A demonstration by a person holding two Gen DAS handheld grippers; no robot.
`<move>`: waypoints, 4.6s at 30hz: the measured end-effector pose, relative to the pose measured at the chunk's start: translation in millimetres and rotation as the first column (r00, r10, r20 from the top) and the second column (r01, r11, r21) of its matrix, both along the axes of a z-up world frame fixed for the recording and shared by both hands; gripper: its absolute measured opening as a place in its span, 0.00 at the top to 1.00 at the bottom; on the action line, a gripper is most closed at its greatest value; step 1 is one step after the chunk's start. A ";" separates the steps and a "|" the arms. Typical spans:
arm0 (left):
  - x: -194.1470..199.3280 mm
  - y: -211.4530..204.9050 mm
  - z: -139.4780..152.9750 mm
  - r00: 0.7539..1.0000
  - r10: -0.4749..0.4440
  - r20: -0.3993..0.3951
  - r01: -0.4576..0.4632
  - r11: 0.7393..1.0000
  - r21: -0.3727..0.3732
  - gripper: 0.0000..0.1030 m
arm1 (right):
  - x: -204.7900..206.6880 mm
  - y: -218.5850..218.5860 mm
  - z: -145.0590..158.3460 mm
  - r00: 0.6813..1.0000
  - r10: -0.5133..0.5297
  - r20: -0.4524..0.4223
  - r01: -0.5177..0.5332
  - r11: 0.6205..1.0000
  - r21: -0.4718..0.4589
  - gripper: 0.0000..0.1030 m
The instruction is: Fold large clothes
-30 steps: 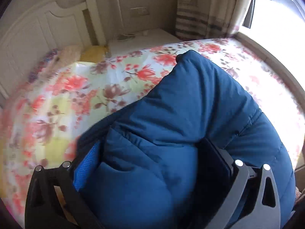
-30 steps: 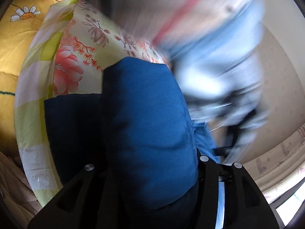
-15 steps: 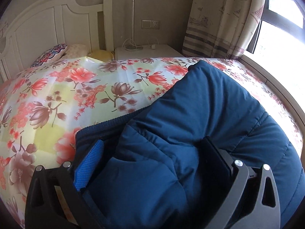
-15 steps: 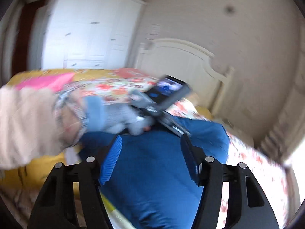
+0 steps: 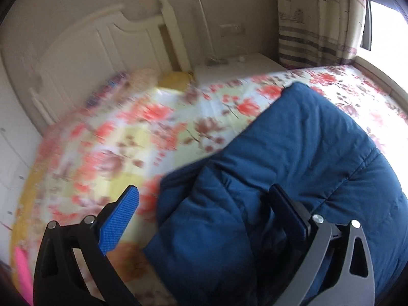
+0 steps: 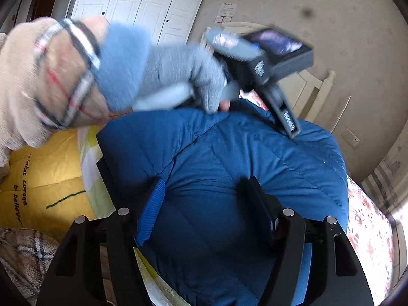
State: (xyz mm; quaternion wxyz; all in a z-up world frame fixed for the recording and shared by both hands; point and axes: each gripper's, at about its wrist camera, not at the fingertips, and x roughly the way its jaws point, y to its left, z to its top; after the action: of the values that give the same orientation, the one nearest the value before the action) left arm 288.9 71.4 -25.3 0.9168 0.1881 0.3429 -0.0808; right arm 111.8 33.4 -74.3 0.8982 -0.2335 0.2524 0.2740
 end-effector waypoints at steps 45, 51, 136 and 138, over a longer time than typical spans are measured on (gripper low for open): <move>-62.2 79.3 -52.7 0.976 0.200 0.081 -0.174 0.952 -0.253 0.02 | 274.2 -97.8 9.3 0.922 -0.161 -0.353 0.195 0.979 0.063 0.60; -65.1 67.2 -15.0 0.958 0.237 0.161 -0.230 0.971 -0.057 0.02 | 270.0 -93.7 9.2 0.929 -0.179 -0.325 0.200 0.979 0.032 0.60; -102.8 135.1 -50.7 0.914 -0.068 -0.400 -0.226 0.735 -0.639 0.02 | 48.8 -191.6 31.7 0.838 -0.040 -0.544 0.386 0.748 0.539 0.09; -92.4 137.8 -62.1 0.894 -0.115 -0.433 -0.230 0.712 -0.663 0.02 | 61.4 -190.2 11.2 0.772 -0.011 -0.635 0.436 0.737 0.517 0.08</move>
State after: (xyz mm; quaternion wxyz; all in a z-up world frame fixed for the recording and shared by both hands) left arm 196.5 209.2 -87.4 0.8177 -0.2072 0.4919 -0.2155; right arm 173.2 -156.8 -63.1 0.8239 0.2179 0.4388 0.2850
